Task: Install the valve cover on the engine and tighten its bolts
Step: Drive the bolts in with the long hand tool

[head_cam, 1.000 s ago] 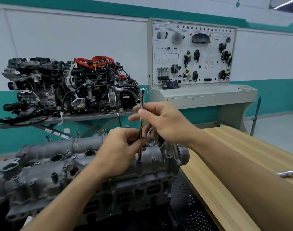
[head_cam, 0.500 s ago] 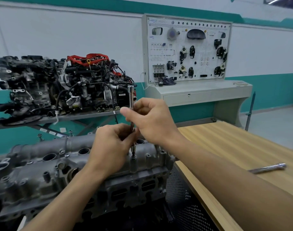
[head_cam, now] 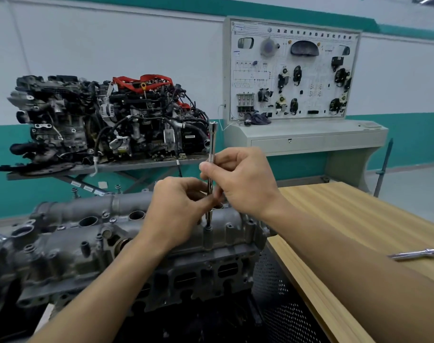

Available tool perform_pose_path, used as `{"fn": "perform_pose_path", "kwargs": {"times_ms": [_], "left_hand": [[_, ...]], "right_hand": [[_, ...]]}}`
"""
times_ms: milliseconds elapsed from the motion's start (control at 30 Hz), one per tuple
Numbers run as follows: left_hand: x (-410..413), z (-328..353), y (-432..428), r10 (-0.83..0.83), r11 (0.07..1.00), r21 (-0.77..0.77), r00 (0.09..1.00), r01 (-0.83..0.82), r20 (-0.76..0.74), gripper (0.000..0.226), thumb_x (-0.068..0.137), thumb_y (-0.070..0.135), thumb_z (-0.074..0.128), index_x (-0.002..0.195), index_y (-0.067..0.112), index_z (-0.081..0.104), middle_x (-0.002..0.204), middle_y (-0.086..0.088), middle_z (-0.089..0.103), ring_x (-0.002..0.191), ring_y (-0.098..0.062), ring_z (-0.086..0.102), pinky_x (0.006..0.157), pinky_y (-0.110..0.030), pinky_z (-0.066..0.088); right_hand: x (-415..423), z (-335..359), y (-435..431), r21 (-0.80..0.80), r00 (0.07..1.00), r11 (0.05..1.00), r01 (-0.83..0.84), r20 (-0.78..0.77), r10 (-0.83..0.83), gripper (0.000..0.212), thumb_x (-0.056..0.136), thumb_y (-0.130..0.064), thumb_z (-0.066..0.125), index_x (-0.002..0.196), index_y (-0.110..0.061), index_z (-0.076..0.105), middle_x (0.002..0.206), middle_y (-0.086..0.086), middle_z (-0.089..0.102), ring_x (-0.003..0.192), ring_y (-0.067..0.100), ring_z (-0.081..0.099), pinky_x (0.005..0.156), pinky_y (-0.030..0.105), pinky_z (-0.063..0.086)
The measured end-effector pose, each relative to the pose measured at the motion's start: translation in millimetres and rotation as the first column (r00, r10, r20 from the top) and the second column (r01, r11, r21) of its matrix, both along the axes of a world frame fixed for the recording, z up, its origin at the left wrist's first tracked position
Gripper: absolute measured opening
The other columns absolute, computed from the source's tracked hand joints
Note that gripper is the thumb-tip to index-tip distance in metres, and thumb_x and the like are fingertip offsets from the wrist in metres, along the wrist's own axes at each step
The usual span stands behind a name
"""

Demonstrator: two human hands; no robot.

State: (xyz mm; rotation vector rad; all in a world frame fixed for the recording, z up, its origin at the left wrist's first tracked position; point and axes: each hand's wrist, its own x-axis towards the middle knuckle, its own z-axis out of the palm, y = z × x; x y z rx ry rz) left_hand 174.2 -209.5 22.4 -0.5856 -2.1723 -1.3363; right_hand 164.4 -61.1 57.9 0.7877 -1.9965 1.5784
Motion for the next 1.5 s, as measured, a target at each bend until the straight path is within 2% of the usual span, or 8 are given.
{"fn": "perform_pose_path", "kwargs": {"times_ms": [133, 267, 500, 633, 733, 1067, 1200, 1500], "left_hand": [[-2.1, -2.0, 2.3, -0.008, 1.000, 0.029, 0.999, 0.009, -0.034, 0.013, 0.089, 0.018, 0.077, 0.085, 0.006, 0.080, 0.075, -0.011, 0.078, 0.074, -0.041, 0.073, 0.067, -0.054, 0.059], [-3.7, 0.1, -1.9, -0.056, 0.998, -0.026, 0.998, 0.057, 0.001, 0.014, 0.094, 0.011, 0.069, 0.089, 0.006, 0.080, 0.076, -0.001, 0.079, 0.068, -0.013, 0.074, 0.062, -0.034, 0.057], [-5.4, 12.5, -9.6, -0.178, 0.981, -0.045, 0.969, 0.188, 0.173, 0.017, 0.096, 0.014, 0.067, 0.088, 0.003, 0.077, 0.080, -0.010, 0.079, 0.083, -0.045, 0.072, 0.078, -0.061, 0.058], [-7.0, 18.5, -11.7, -0.126, 0.977, -0.141, 0.971, 0.157, 0.205, 0.024, 0.095, 0.023, 0.070, 0.078, 0.007, 0.078, 0.072, -0.008, 0.077, 0.074, -0.015, 0.073, 0.078, -0.047, 0.061], [-4.7, 15.5, -11.8, -0.053, 0.974, -0.210, 0.987, 0.086, 0.154, 0.026, 0.090, 0.027, 0.076, 0.066, 0.019, 0.074, 0.054, 0.000, 0.067, 0.051, -0.011, 0.053, 0.052, -0.032, 0.047], [-2.3, 17.1, -19.2, -0.055, 0.946, -0.312, 0.993, 0.084, 0.100, 0.020, 0.086, 0.013, 0.081, 0.070, 0.023, 0.072, 0.065, 0.001, 0.074, 0.058, -0.013, 0.067, 0.058, -0.022, 0.052], [-5.6, 11.4, -22.6, -0.092, 0.956, -0.265, 0.988, 0.123, 0.125, 0.000, 0.088, 0.015, 0.079, 0.087, 0.015, 0.079, 0.072, -0.002, 0.076, 0.065, -0.024, 0.072, 0.069, -0.041, 0.060], [3.8, 9.7, -13.2, -0.128, 0.971, -0.190, 0.988, 0.143, 0.087, 0.005, 0.089, 0.011, 0.077, 0.089, 0.014, 0.080, 0.071, 0.002, 0.076, 0.058, -0.004, 0.062, 0.061, -0.028, 0.053]], "right_hand": [[2.1, -3.0, -6.9, -0.015, 0.985, 0.989, 0.149, -0.090, -0.150, 0.016, 0.084, -0.013, 0.076, 0.069, -0.007, 0.073, 0.060, 0.002, 0.071, 0.046, 0.007, 0.063, 0.047, 0.027, 0.051], [-0.8, -5.9, -10.8, 0.007, 0.964, 0.974, 0.226, -0.148, -0.223, 0.015, 0.083, -0.019, 0.077, 0.072, -0.008, 0.075, 0.062, -0.002, 0.071, 0.055, 0.009, 0.067, 0.054, 0.033, 0.057], [-10.2, 18.0, 8.9, 0.142, 0.968, 0.960, -0.240, 0.104, 0.226, 0.020, 0.103, -0.015, 0.049, 0.102, 0.001, 0.062, 0.094, 0.005, 0.076, 0.047, 0.019, 0.062, 0.042, 0.022, 0.047], [-12.7, 27.7, 11.2, 0.281, 0.971, 0.930, -0.237, 0.099, 0.217, 0.022, 0.102, -0.011, 0.052, 0.090, 0.002, 0.066, 0.088, 0.020, 0.074, 0.051, 0.024, 0.067, 0.044, 0.024, 0.050], [-8.6, 19.5, 7.7, 0.235, 0.987, 0.961, -0.148, -0.018, 0.157, 0.026, 0.099, -0.008, 0.056, 0.082, 0.009, 0.066, 0.073, 0.022, 0.071, 0.048, 0.026, 0.067, 0.044, 0.023, 0.049], [-10.3, 16.2, -1.2, 0.152, 0.989, 0.982, -0.110, -0.077, 0.123, 0.030, 0.098, -0.011, 0.058, 0.074, 0.005, 0.066, 0.065, 0.007, 0.071, 0.043, 0.017, 0.062, 0.044, 0.018, 0.044], [-22.9, 5.8, -7.9, 0.096, 0.982, 0.984, -0.152, -0.095, 0.161, 0.030, 0.100, -0.010, 0.055, 0.074, 0.004, 0.064, 0.051, -0.014, 0.057, 0.043, -0.001, 0.049, 0.048, 0.008, 0.036], [-22.0, 1.4, -6.1, -0.006, 0.972, 0.977, -0.212, -0.101, 0.210, 0.029, 0.101, -0.013, 0.052, 0.085, 0.010, 0.061, 0.068, 0.011, 0.062, 0.044, -0.001, 0.048, 0.048, 0.009, 0.036]]}}
